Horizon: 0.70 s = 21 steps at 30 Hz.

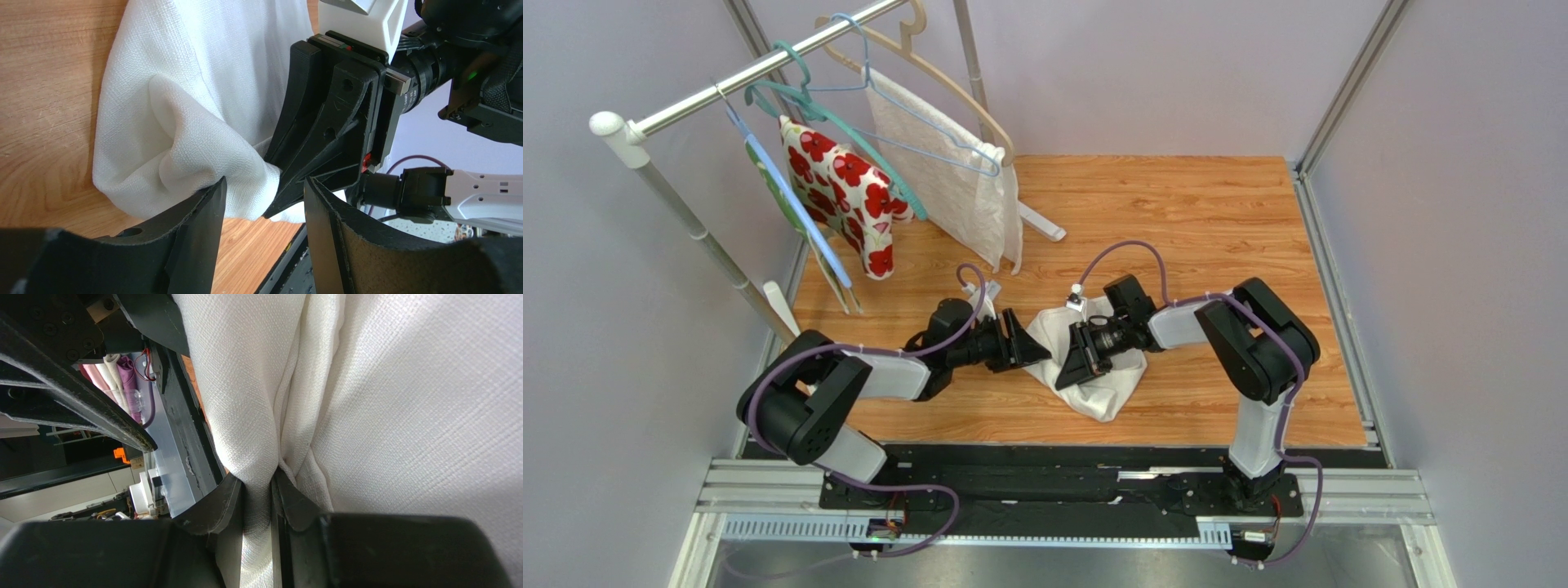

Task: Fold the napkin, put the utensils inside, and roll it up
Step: Roll the napkin with the utensil

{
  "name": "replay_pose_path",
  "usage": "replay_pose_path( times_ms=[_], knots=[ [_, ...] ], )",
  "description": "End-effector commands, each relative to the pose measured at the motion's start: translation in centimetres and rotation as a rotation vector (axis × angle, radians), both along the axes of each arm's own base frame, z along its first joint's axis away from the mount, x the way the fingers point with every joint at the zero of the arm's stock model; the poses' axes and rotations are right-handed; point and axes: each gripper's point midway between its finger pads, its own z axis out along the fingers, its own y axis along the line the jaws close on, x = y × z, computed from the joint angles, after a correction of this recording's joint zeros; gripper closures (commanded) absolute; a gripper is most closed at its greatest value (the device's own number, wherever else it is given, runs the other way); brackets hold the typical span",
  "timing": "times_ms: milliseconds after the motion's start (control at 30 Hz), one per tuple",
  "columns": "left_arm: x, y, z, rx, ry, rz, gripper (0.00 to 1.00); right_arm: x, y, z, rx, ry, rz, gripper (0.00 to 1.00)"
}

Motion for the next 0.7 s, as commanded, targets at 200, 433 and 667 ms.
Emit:
replay_pose_path(
  times_ms=[200,433,667],
  knots=[
    [2.0,2.4,0.6,0.230,-0.123,0.040,0.38,0.3,-4.5,-6.8,-0.332,-0.022,-0.121,0.91],
    [3.9,4.0,-0.2,0.411,-0.210,0.040,0.37,0.2,-4.3,-6.8,-0.317,-0.016,-0.111,0.90],
    [5.3,3.6,-1.0,0.442,-0.241,0.028,0.37,0.2,-4.2,-6.8,-0.312,-0.018,-0.107,0.90]
  ],
)
